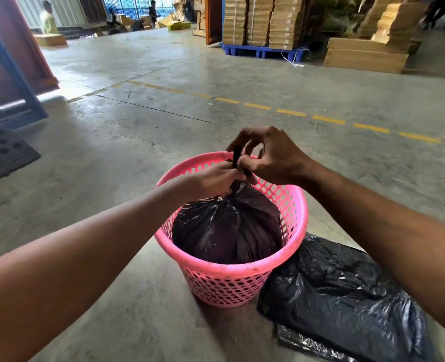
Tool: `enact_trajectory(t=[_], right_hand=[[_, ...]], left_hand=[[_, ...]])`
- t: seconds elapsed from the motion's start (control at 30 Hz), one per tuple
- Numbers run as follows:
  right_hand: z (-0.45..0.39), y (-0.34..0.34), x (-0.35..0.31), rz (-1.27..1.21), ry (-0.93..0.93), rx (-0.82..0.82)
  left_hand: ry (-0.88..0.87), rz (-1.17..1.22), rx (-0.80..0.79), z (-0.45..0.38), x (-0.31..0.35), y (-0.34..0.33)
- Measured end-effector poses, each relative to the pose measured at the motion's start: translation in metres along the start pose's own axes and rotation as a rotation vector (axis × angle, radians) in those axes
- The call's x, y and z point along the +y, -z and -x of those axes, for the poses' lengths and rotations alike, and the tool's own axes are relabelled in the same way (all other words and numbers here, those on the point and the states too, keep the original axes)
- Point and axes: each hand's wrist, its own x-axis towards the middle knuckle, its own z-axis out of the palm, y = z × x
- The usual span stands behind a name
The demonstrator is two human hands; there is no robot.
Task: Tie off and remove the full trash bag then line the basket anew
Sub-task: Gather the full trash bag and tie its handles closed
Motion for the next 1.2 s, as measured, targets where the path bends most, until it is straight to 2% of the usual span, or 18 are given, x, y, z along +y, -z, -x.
enact_trajectory(t=[0.17,0.27,0.37,0.47,0.57,0.63,0.73,0.8,0.9,0.97,1.07,1.2], right_hand=[[0.009,-0.007,0.026,0.021,-0.033,-0.088],[0.012,-0.017,0.029,0.005,0.013,0.007],[0.009,-0.010,0.040,-0.054,-0.096,0.128],[0.015,-0.008,0.058,-0.137,-0.231,0.108],[0.023,-0.014,0.061,-0.277,-0.283,0.113],[0.024,-0.013,0.051,-0.319,-0.219,0.095],[0.030,-0.021,0.029,-0.336,-0.055,-0.132],[0.043,-0.041,0.023,-0.162,0.048,-0.238],[0.056,-0.066,0.030,0.111,0.127,-0.262],[0.054,-0.070,0.036,0.141,0.075,-0.274],[0.045,-0.064,0.034,0.070,0.000,-0.293],[0.038,-0.059,0.038,-0.015,-0.149,-0.067]], left_hand=[[0.033,-0.002,0.038,0.002,-0.005,0.009],[0.028,0.029,0.009,0.000,-0.006,0.009],[0.019,0.050,-0.055,0.001,-0.013,0.021],[0.109,0.149,-0.058,0.006,-0.026,0.037],[0.191,0.224,-0.042,0.005,-0.030,0.041],[0.222,0.234,-0.051,0.002,-0.029,0.039],[0.310,0.367,-0.041,-0.004,-0.032,0.037],[0.358,0.482,-0.038,-0.006,-0.035,0.041],[0.412,0.566,-0.073,-0.002,-0.030,0.043],[0.412,0.530,-0.066,-0.001,-0.026,0.042],[0.325,0.313,-0.051,0.002,-0.014,0.040],[0.061,-0.146,-0.146,0.016,0.017,0.036]])
